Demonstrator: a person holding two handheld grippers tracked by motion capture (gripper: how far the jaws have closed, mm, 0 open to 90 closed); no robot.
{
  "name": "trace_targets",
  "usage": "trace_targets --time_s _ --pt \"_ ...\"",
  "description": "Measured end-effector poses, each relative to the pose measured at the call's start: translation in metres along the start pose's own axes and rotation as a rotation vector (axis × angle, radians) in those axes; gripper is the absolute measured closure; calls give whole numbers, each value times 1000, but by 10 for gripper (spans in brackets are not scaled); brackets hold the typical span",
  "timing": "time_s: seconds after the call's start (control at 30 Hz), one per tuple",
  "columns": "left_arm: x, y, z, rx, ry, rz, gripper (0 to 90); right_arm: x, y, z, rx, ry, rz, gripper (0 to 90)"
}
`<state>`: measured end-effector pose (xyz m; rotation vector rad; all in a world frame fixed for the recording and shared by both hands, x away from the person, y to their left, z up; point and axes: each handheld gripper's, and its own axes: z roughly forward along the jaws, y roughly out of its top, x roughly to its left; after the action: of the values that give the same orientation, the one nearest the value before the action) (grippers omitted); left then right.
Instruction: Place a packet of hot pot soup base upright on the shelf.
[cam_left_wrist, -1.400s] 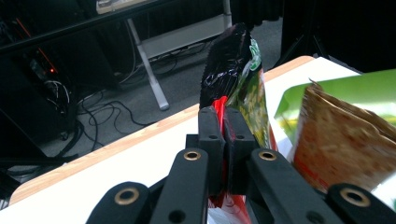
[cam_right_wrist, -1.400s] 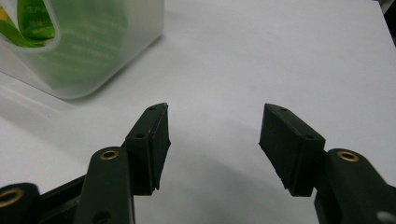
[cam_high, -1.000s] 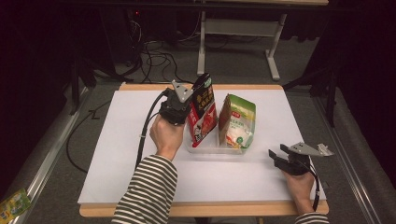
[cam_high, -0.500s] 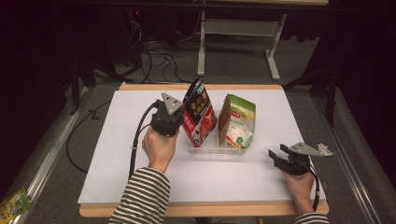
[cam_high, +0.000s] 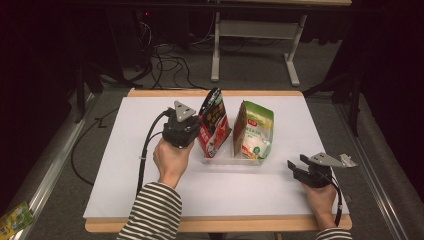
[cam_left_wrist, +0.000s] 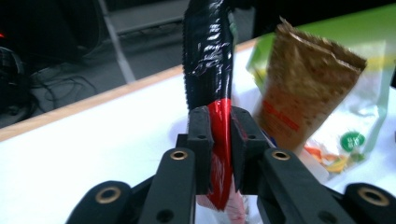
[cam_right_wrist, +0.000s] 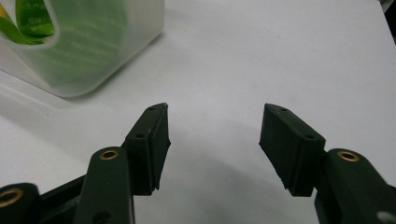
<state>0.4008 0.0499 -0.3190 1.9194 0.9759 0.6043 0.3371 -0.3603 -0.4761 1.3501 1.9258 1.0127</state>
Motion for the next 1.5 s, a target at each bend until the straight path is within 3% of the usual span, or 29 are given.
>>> trace_targets --time_s 0.13,0.43,0.57,0.8,1.1,1.5 --pt "1 1 9 -31 -24 -42 827 -1 0 0 -9 1 0 429" --pt "8 1 20 -40 -47 -58 848 -1 0 0 -5 1 -4 429" --pt "11 2 23 -47 -65 -63 810 -1 0 0 -9 3 -2 428" --pt "18 2 11 -99 -108 -76 680 -1 0 0 -8 3 2 429" --pt "26 -1 1 -109 -110 -47 546 -1 0 0 -6 3 8 429" --pt "39 -12 -23 -133 -104 -36 491 -1 0 0 2 3 -3 430"
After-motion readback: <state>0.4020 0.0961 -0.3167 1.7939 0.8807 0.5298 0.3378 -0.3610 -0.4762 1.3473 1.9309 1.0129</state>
